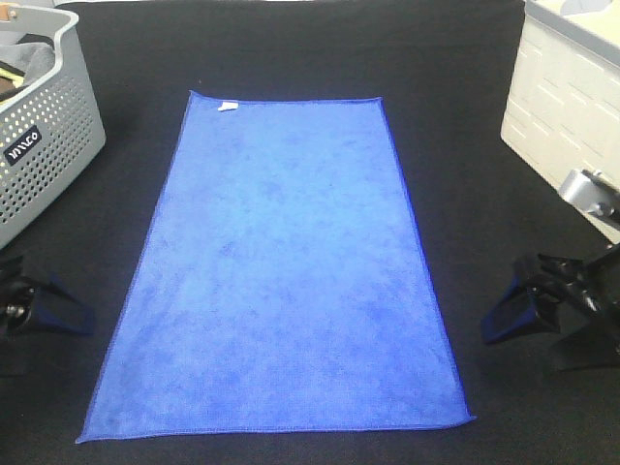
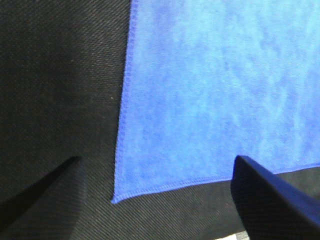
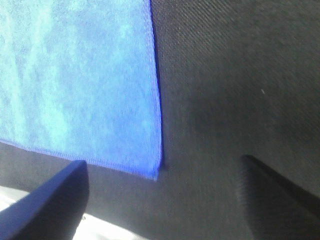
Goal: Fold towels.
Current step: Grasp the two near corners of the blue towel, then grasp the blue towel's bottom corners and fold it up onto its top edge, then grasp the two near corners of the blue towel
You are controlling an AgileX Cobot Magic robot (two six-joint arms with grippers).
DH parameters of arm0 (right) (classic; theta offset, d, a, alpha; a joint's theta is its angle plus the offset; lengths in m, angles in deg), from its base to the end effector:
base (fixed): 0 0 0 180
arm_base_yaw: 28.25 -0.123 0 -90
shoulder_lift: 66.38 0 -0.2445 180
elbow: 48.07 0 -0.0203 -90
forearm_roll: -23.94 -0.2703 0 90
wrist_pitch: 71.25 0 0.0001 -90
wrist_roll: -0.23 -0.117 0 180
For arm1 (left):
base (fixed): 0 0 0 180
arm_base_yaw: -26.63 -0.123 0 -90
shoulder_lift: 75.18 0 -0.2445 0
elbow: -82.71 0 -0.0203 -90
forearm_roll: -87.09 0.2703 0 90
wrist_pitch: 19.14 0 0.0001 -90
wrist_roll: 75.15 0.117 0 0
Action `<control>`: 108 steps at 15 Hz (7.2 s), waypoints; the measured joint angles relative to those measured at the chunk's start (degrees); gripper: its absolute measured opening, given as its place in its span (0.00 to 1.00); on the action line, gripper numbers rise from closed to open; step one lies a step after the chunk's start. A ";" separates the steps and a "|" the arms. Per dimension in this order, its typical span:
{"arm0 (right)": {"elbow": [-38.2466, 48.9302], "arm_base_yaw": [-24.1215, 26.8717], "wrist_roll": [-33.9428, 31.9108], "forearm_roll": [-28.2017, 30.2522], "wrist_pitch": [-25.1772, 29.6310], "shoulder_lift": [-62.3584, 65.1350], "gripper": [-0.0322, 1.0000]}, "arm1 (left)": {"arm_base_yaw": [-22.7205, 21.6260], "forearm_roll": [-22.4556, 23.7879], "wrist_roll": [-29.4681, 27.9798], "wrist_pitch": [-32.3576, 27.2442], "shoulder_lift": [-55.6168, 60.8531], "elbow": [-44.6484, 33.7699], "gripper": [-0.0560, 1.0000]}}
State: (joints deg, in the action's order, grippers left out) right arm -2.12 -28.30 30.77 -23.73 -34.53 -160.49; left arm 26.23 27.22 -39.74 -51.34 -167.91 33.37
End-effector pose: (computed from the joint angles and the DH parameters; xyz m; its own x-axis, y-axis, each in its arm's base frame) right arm 0.2306 0.0520 0.0705 -0.9752 0.1673 -0.1448 0.0821 0.8812 0.4656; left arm 0.2303 -0.0524 0.0692 -0.9332 -0.3122 -0.1783 -0.1779 0.8320 -0.5256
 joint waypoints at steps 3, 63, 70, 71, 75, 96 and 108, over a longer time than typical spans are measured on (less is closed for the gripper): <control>-0.06 0.00 8.65 -7.62 -2.01 -6.02 0.77 | 0.00 -4.93 5.21 2.64 -5.56 -0.06 0.77; -88.24 -6.99 -9.57 9.91 9.51 -54.95 0.03 | 8.94 4.58 0.23 18.39 -42.86 65.32 0.05; -102.39 -6.99 -9.22 10.89 2.69 -67.21 0.03 | 8.94 7.73 0.29 21.43 -57.93 82.28 0.05; -102.39 -6.99 -9.22 10.89 1.60 -67.95 0.04 | 8.94 7.91 0.29 21.43 -59.01 83.25 0.06; -102.56 -7.10 -9.22 11.29 0.23 -68.41 0.63 | 9.00 9.63 0.29 21.66 -59.64 83.82 0.40; -84.80 -7.16 -20.97 21.66 30.71 -52.43 0.69 | 6.76 33.29 -33.52 -5.10 -40.11 58.67 0.64; -74.54 -7.16 -15.18 14.67 17.76 -52.71 0.69 | 8.14 30.08 -31.17 2.18 -44.92 57.41 0.72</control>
State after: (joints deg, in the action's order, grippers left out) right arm -76.66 -35.47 15.58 -9.06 -16.76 -213.20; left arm 34.37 57.30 -70.91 -49.16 -212.83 90.78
